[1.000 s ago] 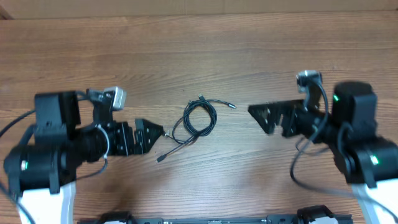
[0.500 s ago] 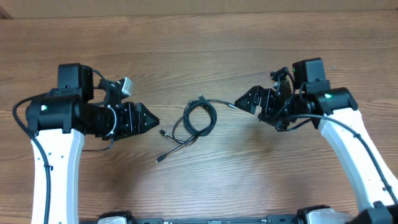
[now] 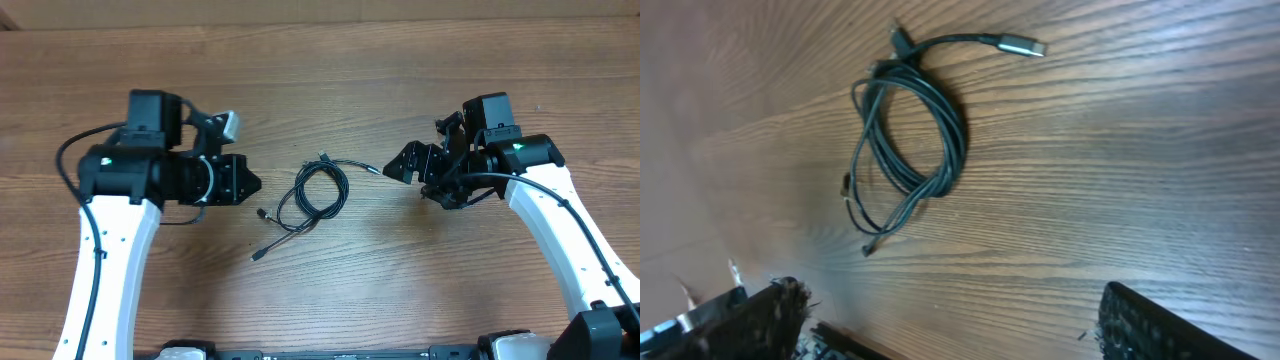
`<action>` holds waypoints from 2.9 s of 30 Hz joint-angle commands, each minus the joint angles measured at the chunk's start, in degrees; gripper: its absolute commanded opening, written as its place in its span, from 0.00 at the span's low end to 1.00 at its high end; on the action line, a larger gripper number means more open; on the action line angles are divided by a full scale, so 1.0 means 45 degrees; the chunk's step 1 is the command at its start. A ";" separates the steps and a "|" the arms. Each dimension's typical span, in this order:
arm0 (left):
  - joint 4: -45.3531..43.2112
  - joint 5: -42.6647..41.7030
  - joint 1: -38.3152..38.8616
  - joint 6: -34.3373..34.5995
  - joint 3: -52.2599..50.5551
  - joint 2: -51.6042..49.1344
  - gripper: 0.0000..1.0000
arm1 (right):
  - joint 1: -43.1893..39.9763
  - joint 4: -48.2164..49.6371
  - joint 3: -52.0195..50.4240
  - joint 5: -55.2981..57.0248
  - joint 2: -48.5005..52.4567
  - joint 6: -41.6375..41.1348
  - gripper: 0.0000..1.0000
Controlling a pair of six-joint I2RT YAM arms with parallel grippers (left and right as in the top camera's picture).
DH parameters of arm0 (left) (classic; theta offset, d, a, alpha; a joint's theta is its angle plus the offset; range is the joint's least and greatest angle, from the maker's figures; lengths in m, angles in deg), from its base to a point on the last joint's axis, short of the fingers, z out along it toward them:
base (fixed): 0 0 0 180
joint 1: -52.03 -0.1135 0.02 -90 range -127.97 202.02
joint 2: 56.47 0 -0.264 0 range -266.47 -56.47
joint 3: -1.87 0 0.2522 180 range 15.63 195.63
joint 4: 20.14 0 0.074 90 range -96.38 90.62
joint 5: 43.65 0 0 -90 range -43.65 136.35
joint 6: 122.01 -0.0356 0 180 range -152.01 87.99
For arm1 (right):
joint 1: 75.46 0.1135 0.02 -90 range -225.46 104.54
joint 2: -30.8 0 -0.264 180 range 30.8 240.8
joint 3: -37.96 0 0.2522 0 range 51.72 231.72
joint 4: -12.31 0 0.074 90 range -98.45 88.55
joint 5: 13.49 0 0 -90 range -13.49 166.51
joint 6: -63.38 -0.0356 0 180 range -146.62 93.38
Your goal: Untangle cables
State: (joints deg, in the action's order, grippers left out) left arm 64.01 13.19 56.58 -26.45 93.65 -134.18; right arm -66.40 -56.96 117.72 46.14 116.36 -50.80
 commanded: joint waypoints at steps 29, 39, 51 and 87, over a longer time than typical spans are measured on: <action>-0.7621 0.1107 0.1758 -0.1972 -0.0068 -0.7995 0.35 | 0.1277 0.3235 -0.1515 0.2166 0.0000 -0.2686 0.04; -0.7592 0.0379 0.1938 -0.3055 -0.0068 -0.8412 0.43 | 0.3196 0.5396 -0.1515 0.4201 0.0058 -0.3215 0.16; -0.6941 0.2565 0.2759 -0.3434 -0.0068 -0.8505 0.36 | 0.3512 0.5285 -0.1515 0.4551 0.0364 -0.3774 0.22; -0.5994 0.3517 0.2987 -0.2521 0.1005 -0.8636 0.27 | 0.3473 0.4988 -0.1511 0.4318 0.0495 -0.3764 1.00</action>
State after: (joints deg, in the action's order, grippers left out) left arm 36.34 25.84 69.74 -38.34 97.00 -172.15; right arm -50.93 -34.53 110.94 65.37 118.20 -67.91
